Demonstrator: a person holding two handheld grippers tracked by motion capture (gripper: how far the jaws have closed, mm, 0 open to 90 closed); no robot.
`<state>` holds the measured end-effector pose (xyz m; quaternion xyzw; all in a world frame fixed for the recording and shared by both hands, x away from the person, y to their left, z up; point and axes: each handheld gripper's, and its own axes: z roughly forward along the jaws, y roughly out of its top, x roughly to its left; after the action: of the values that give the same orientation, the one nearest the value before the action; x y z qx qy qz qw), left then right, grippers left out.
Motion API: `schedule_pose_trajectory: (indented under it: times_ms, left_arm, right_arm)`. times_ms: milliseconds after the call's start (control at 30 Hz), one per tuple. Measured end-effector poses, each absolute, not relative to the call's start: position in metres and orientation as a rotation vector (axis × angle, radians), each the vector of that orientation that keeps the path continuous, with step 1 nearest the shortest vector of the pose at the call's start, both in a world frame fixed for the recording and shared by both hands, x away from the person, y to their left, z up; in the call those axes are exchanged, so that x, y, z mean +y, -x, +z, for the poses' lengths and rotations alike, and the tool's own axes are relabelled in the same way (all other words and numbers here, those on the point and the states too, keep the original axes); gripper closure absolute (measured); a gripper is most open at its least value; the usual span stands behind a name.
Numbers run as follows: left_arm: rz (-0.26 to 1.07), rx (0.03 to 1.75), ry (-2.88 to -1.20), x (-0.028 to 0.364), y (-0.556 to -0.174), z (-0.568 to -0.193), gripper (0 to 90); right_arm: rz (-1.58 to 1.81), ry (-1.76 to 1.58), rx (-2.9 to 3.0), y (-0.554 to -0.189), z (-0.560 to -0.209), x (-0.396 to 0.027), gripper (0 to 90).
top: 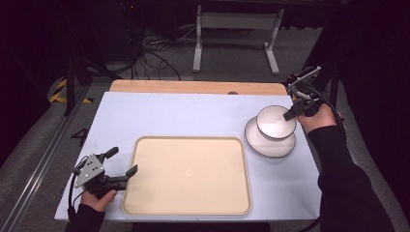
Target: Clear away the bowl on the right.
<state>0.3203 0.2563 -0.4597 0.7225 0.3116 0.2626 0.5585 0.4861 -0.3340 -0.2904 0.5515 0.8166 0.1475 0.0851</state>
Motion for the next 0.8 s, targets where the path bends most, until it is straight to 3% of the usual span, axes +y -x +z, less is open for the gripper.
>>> schedule_pose_trajectory:
  times_ms: [800]
  left_arm:
    - [0.621,0.732,-1.701,0.256,-0.320,-0.460,8.0]
  right_arm:
    - [0.496,-1.400,2.602,-0.471,-0.278,-0.256,83.1]
